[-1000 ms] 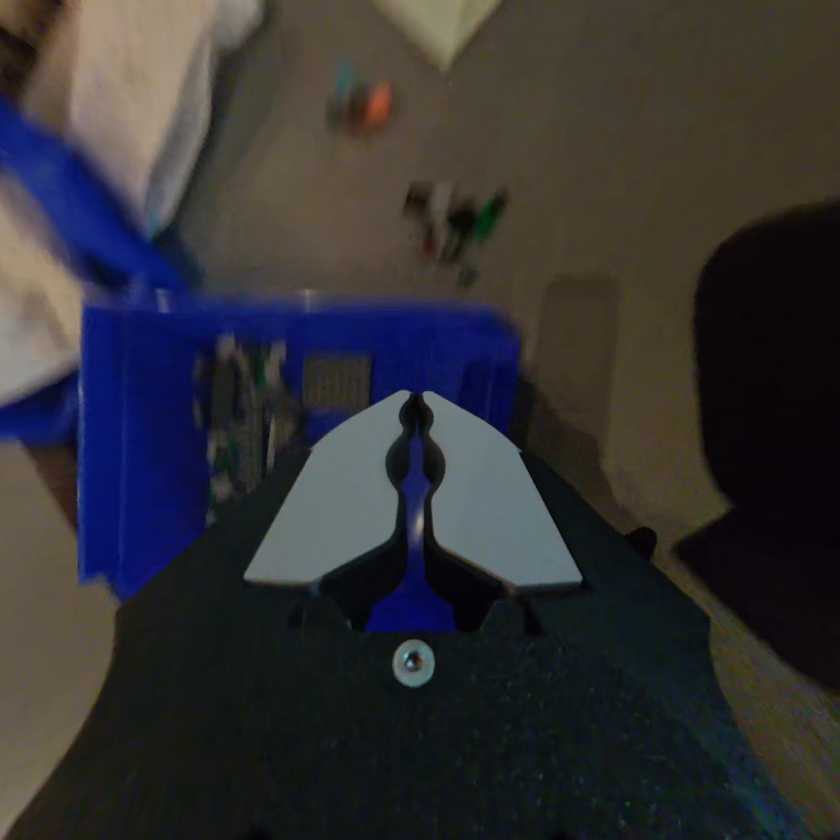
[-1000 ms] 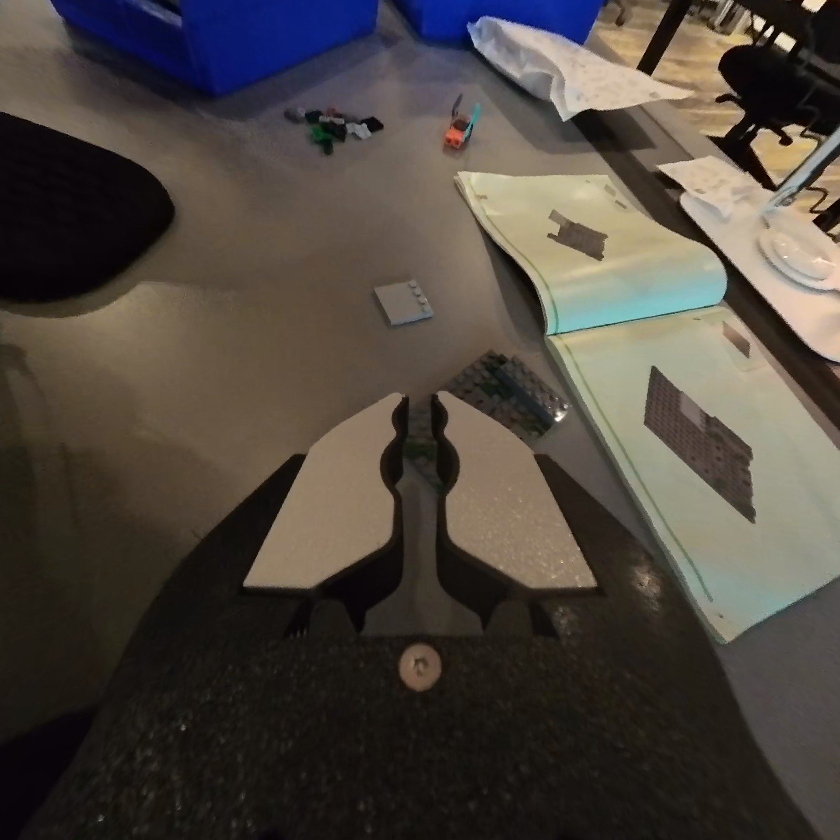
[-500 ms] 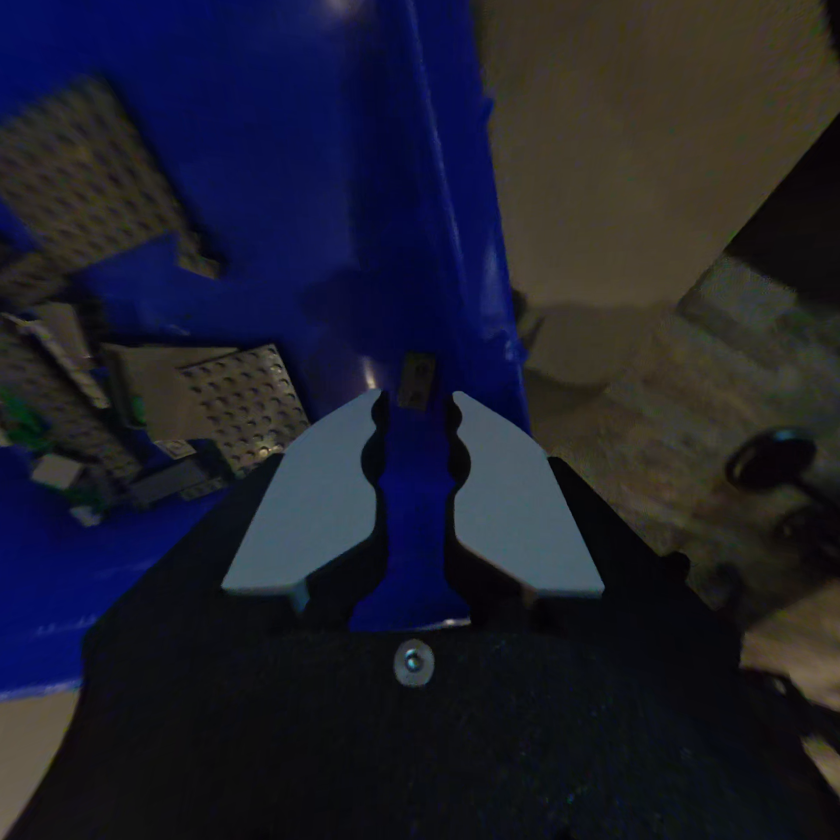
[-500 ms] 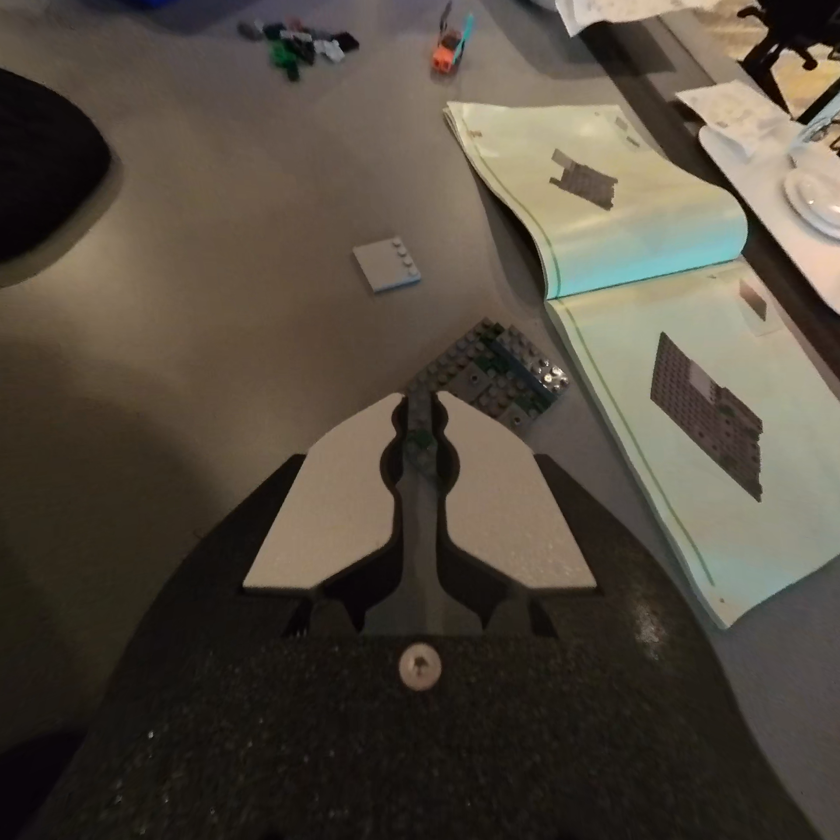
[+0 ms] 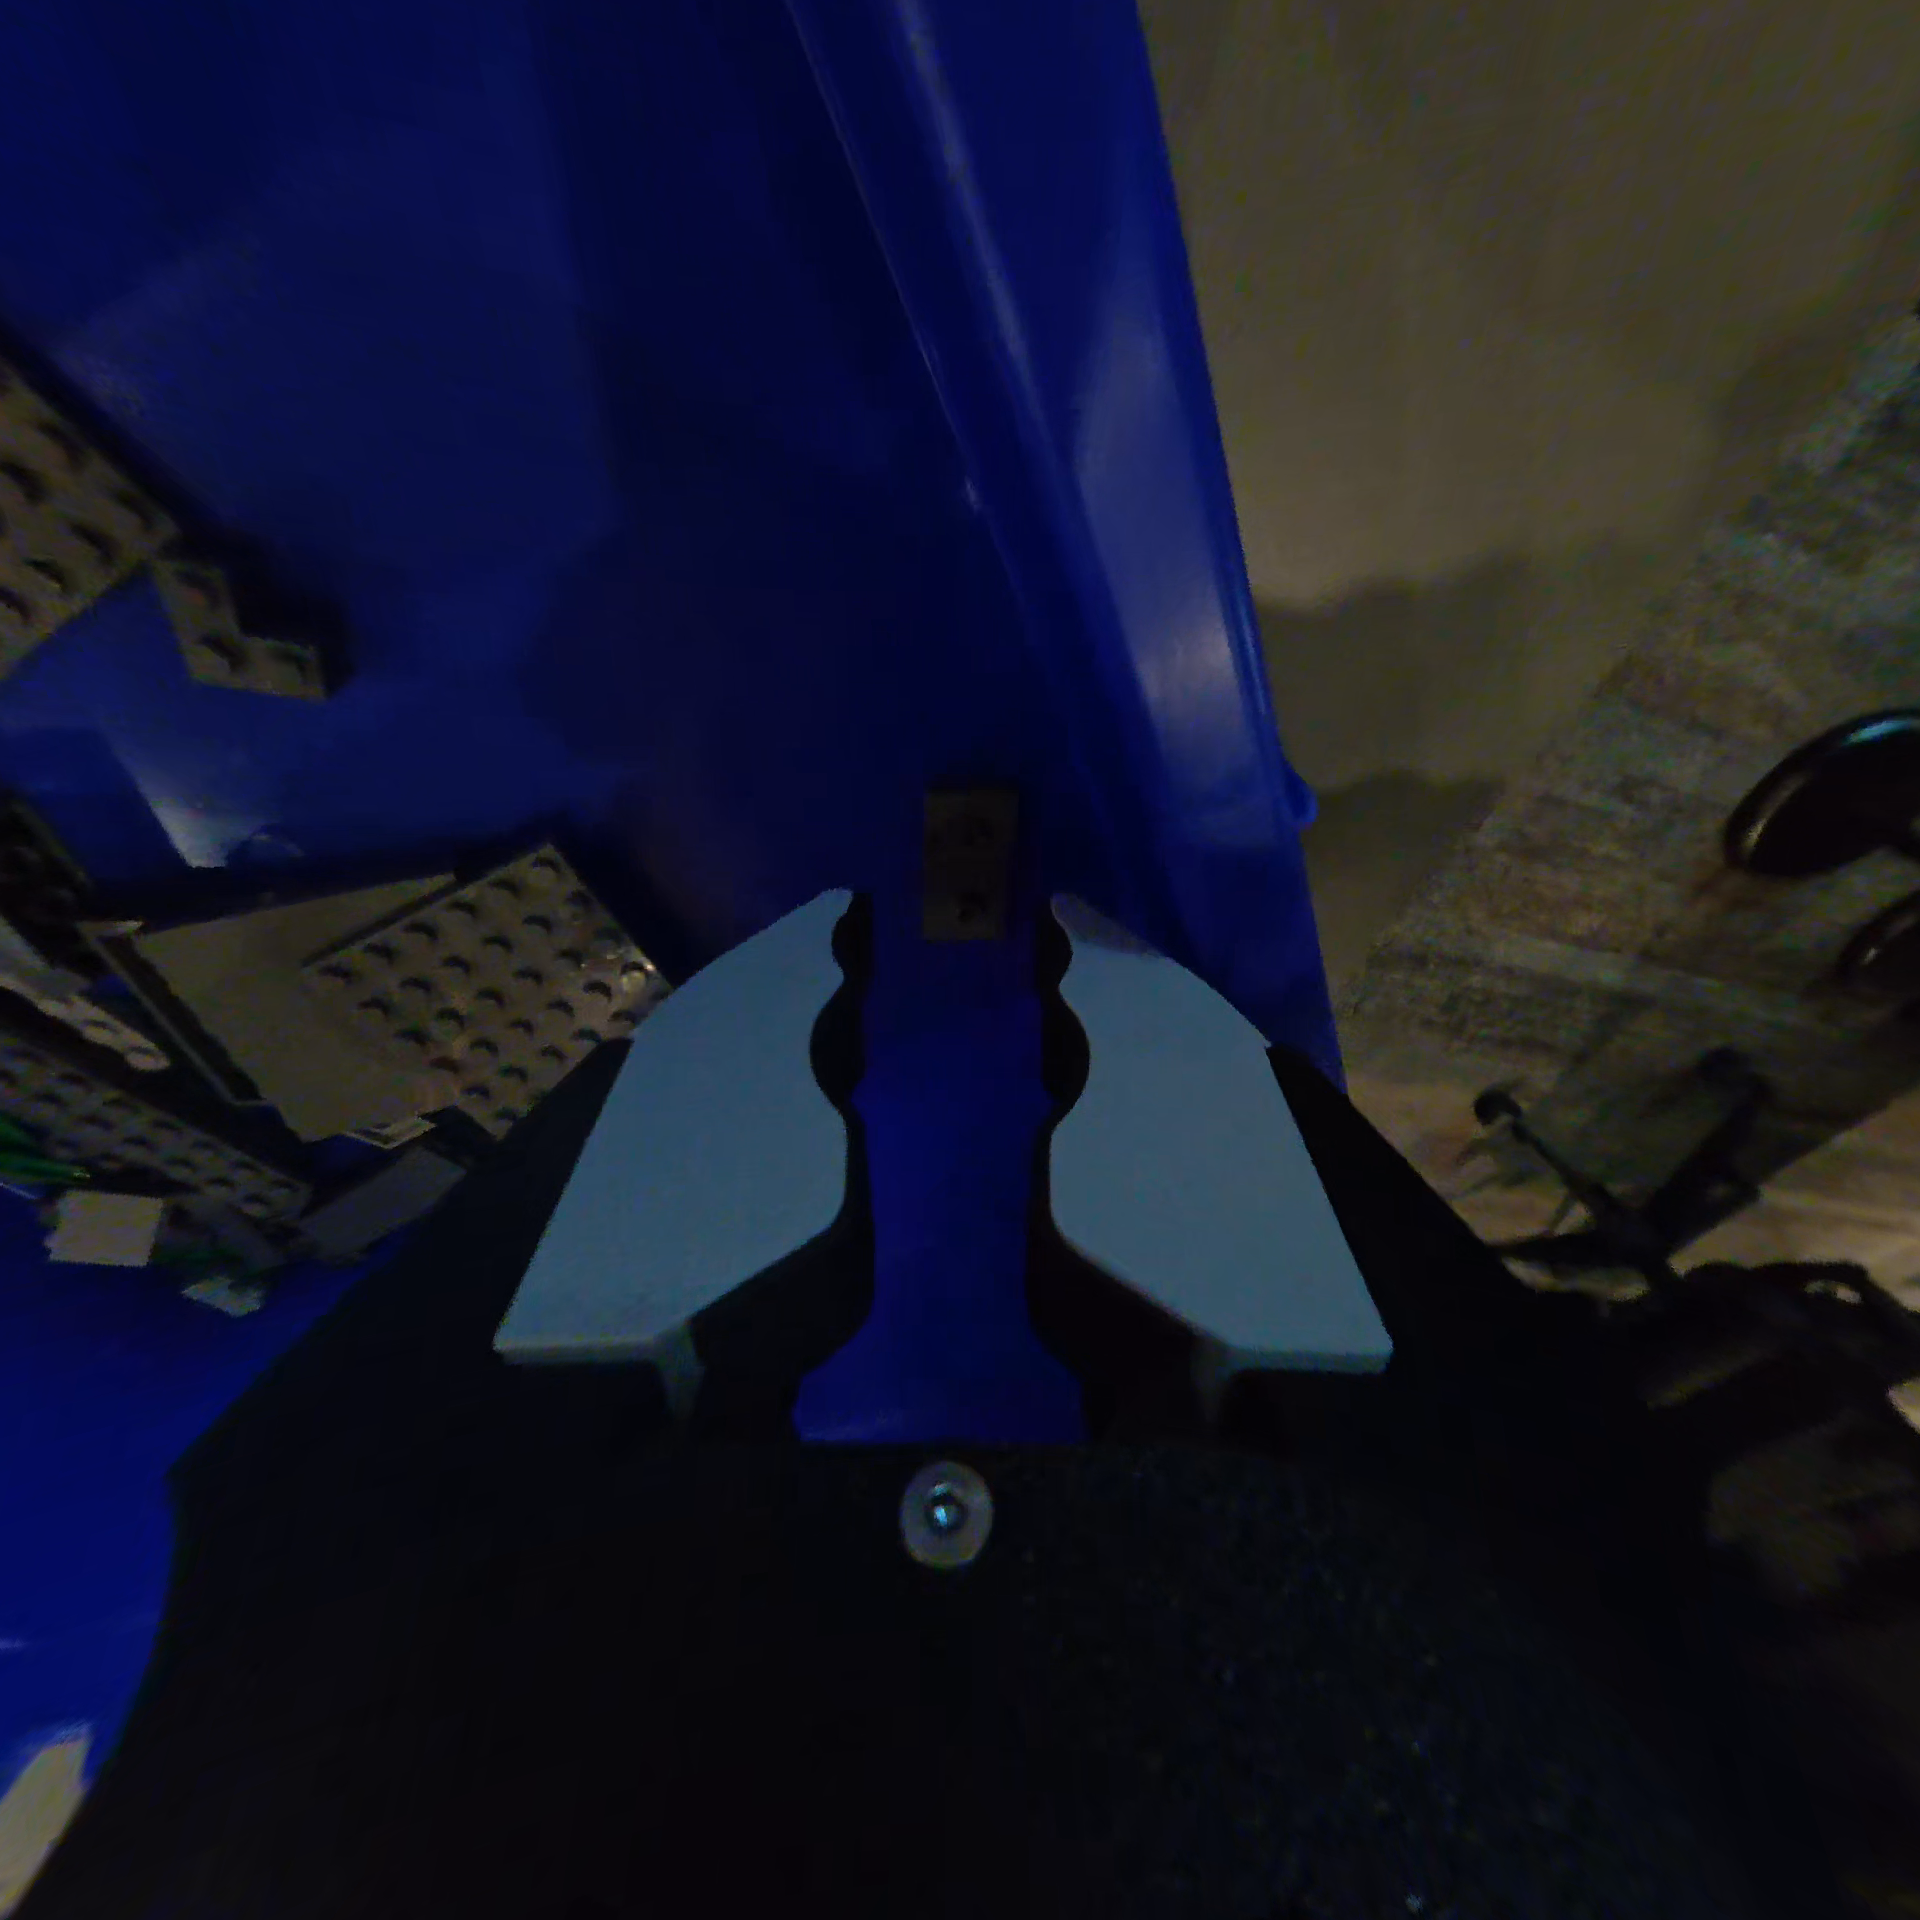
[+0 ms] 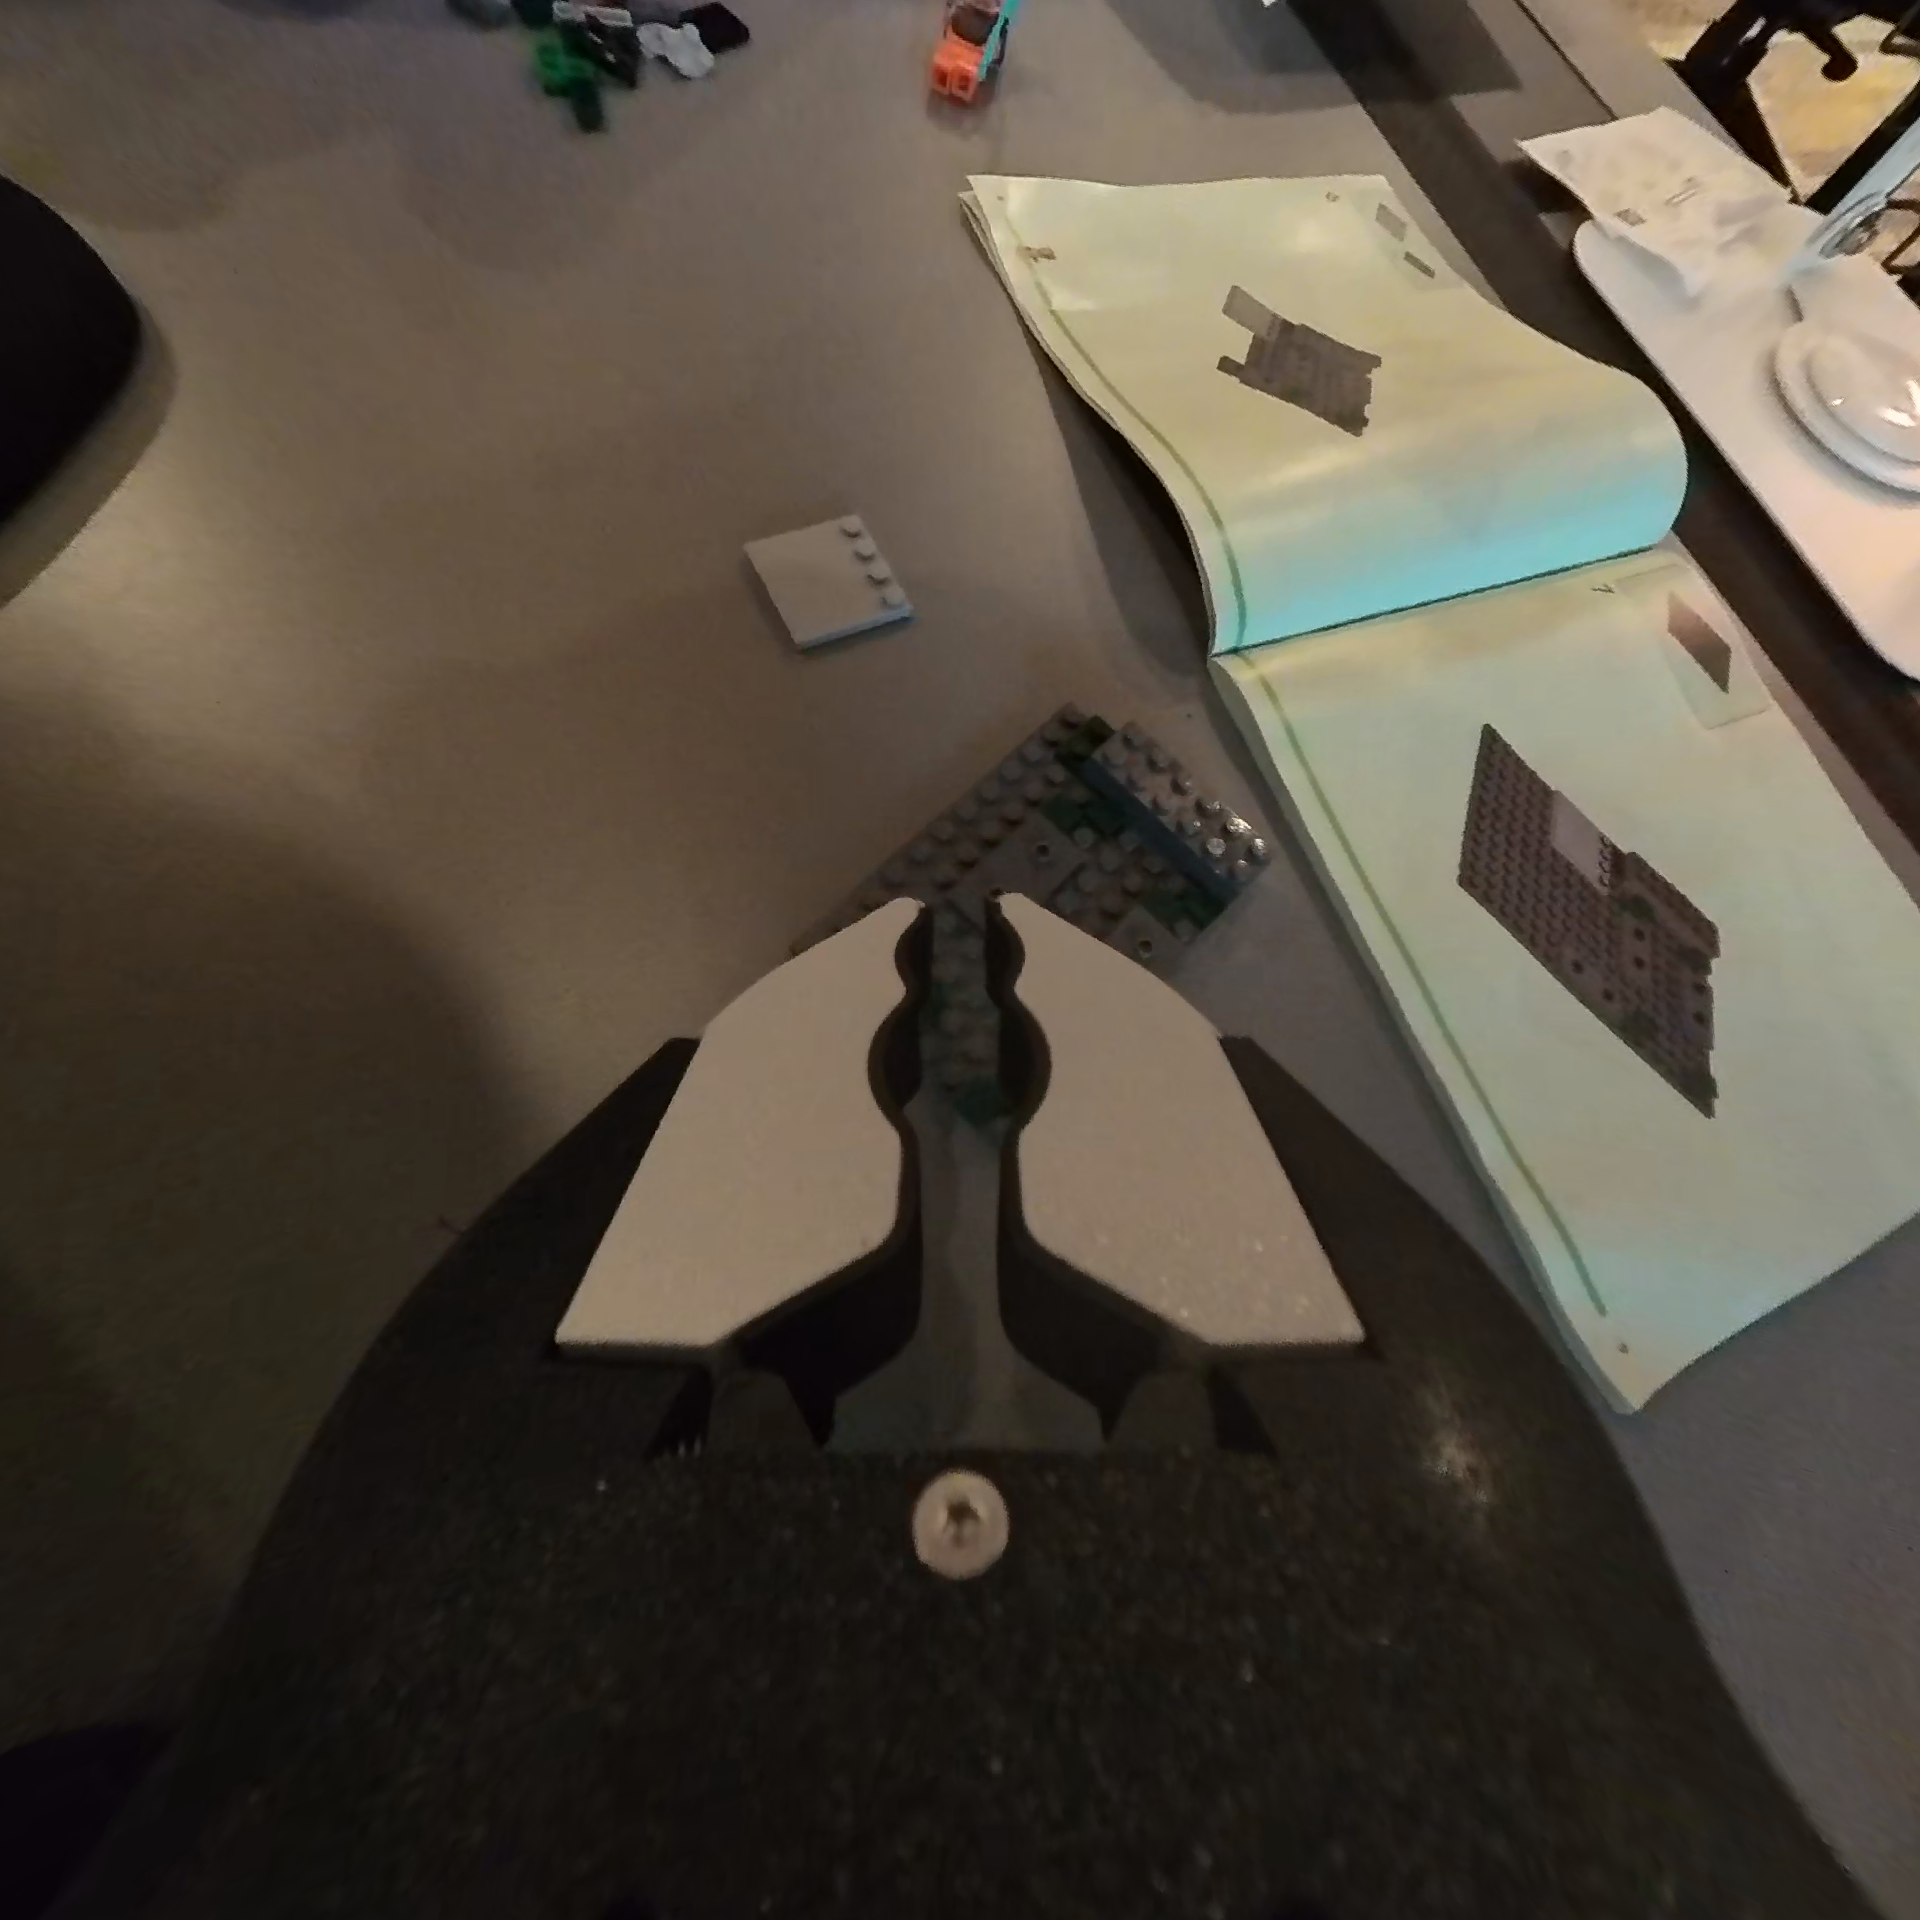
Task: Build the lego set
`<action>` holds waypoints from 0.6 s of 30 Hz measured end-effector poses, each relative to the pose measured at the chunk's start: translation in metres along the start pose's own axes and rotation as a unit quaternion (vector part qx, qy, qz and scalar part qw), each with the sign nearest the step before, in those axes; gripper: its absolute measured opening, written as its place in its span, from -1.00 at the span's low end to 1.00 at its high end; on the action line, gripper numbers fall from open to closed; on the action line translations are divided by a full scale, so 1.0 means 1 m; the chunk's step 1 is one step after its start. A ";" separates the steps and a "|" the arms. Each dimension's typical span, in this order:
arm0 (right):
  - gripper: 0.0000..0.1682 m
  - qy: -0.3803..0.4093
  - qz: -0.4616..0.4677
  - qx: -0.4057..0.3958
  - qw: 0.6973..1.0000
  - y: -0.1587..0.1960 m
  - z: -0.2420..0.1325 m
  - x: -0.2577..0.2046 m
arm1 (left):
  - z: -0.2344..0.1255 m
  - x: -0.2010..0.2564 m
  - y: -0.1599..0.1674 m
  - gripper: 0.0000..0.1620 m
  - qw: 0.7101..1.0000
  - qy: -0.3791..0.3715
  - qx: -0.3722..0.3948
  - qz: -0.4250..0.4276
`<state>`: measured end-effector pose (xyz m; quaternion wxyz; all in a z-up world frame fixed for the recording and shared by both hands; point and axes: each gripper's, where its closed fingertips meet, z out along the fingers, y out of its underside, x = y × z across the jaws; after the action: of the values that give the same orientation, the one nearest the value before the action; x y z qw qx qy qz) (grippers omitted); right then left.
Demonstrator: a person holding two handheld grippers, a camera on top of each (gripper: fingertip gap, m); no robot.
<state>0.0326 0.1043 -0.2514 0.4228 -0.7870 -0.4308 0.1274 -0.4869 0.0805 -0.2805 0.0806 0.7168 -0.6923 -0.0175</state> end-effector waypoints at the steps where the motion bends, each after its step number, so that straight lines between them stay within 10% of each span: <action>1: -0.89 0.000 0.001 0.000 1.000 0.000 0.000 0.000 | 0.001 0.000 0.001 -0.62 1.000 0.000 -0.010 0.004; 18: -0.89 0.003 0.005 0.002 1.000 0.004 0.000 0.003 | 0.009 0.001 0.003 -0.82 0.999 0.004 -0.052 0.015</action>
<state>0.0369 0.1050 -0.2540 0.4255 -0.7887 -0.4249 0.1282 -0.4914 0.0789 -0.2887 0.1204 0.7016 -0.7006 -0.0494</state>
